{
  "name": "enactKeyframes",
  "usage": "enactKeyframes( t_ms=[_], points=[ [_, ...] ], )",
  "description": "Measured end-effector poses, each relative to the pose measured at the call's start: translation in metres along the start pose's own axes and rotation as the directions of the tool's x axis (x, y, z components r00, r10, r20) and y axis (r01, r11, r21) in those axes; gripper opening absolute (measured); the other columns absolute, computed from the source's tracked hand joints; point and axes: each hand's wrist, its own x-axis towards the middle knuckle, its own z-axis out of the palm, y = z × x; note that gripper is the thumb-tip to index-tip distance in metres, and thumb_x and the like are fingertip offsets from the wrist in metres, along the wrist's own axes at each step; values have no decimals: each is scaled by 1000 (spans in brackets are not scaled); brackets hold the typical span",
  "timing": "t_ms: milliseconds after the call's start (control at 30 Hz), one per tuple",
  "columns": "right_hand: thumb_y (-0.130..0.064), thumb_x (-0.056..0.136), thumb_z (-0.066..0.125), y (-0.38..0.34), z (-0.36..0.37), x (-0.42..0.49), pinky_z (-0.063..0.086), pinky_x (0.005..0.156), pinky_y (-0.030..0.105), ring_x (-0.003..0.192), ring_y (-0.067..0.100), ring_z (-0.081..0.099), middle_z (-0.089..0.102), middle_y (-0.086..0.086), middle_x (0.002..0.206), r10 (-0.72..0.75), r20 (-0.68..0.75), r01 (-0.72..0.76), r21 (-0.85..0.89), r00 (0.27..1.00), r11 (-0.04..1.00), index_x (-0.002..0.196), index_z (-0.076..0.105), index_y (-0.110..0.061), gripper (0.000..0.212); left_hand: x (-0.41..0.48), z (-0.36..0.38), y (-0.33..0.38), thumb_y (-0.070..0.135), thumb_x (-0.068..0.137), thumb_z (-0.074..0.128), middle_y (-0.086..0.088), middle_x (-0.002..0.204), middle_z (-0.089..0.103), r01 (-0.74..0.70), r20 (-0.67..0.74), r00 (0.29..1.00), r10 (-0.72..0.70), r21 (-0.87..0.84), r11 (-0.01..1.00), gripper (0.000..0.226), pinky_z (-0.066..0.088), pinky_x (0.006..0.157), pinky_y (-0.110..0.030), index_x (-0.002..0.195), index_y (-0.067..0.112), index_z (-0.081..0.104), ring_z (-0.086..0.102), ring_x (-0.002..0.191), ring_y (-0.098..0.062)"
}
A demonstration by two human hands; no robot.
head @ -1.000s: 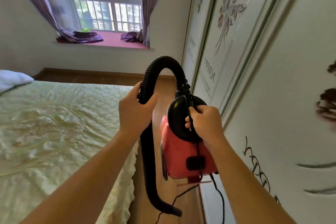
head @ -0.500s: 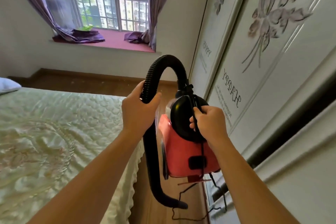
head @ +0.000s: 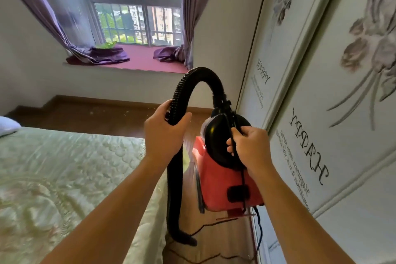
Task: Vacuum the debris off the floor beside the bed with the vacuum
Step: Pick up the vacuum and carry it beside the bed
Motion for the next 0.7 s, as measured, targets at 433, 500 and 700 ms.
enactKeyframes(
  t_ms=[433,500,700],
  points=[
    [-12,99,58,-19,29,247,52,48,29,46,13,62,69,10,64,-38,73,41,-32,997,999,82,72,-10,22,181,122,-46,24,87,77,6,76,67,14,-56,998,-15,-22,1000,34,52,59,-14,97,50,58,63,70,-13],
    [-12,99,58,-20,39,282,52,47,28,46,13,62,69,10,63,-43,76,46,-35,996,998,82,72,-8,23,209,139,-60,25,87,77,7,75,67,9,-59,998,-11,-31,999,37,52,59,-15,96,54,56,64,70,-13],
    [-13,99,59,-20,84,392,55,53,36,50,16,64,70,10,64,-61,57,64,-51,996,997,81,72,-11,23,305,190,-130,29,88,77,7,74,67,29,-70,997,-33,-51,998,28,54,58,-22,115,31,67,63,62,-10]
  ],
)
